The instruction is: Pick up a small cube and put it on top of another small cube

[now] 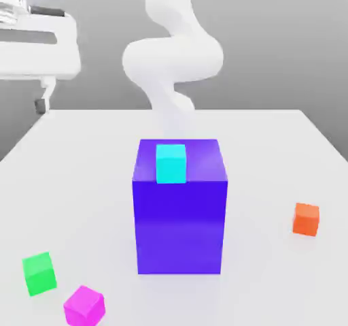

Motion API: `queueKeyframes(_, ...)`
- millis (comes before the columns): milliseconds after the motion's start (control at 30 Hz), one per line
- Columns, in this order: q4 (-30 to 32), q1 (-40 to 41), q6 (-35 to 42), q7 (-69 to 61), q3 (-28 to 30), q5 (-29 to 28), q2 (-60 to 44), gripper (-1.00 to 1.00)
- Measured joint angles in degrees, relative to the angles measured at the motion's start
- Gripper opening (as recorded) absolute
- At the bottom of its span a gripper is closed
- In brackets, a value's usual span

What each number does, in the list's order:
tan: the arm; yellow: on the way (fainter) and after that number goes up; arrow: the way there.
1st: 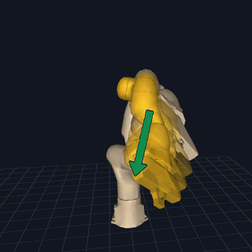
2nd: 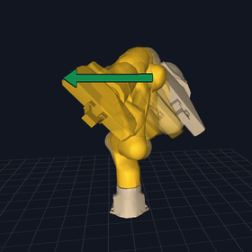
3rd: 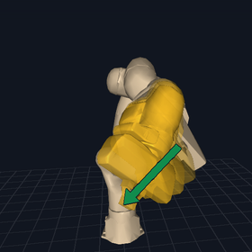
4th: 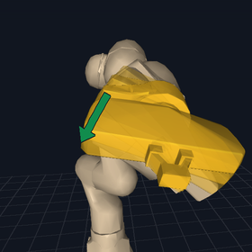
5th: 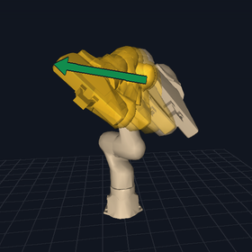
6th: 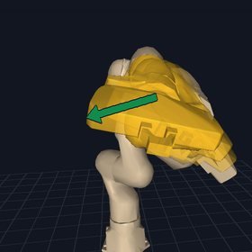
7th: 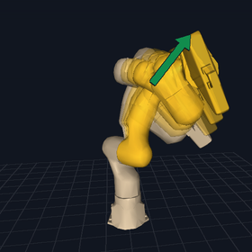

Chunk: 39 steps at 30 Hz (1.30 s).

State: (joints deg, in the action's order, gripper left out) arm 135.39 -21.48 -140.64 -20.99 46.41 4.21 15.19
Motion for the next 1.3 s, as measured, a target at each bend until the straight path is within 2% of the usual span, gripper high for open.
queueKeyframes(133, 0.4, -3.4, -2.9, -11.9, 1.6, 8.5, -11.4, 0.0)
queueKeyframes(167, 0.4, -3.4, -2.9, -11.9, 1.6, 8.5, -11.4, 0.0)
queueKeyframes(267, 0.5, -2.1, -5.6, -23.0, -2.6, 16.7, -22.8, 0.0)
queueKeyframes(433, 0.4, 1.4, -10.6, -33.3, -10.9, 22.8, -36.0, 0.0)
queueKeyframes(533, -1.4, 6.3, -14.9, -38.6, -17.7, 29.2, -43.3, 0.0)
queueKeyframes(567, -2.0, 7.6, -13.5, -40.0, -19.4, 29.3, -44.9, -1.0)
queueKeyframes(733, -2.0, 7.6, -13.2, -40.0, -19.4, 29.2, -44.9, -1.0)
queueKeyframes(767, -2.4, 8.5, -10.0, -40.9, -20.1, 29.3, -45.3, -1.0)
queueKeyframes(800, -2.1, 7.9, -12.4, -40.3, -19.7, 29.4, -45.0, -1.0)
queueKeyframes(867, -0.9, 5.5, -13.0, -37.5, -16.6, 27.0, -41.8, -1.0)
queueKeyframes(933, 0.4, 2.7, -11.1, -34.0, -12.7, 22.3, -37.2, -1.0)
queueKeyframes(1100, 1.8, 1.3, -5.7, -28.0, -5.1, 12.4, -26.0, -1.0)
queueKeyframes(1300, 2.3, 3.9, -0.3, -18.6, -2.4, 0.3, -13.9, -1.0)
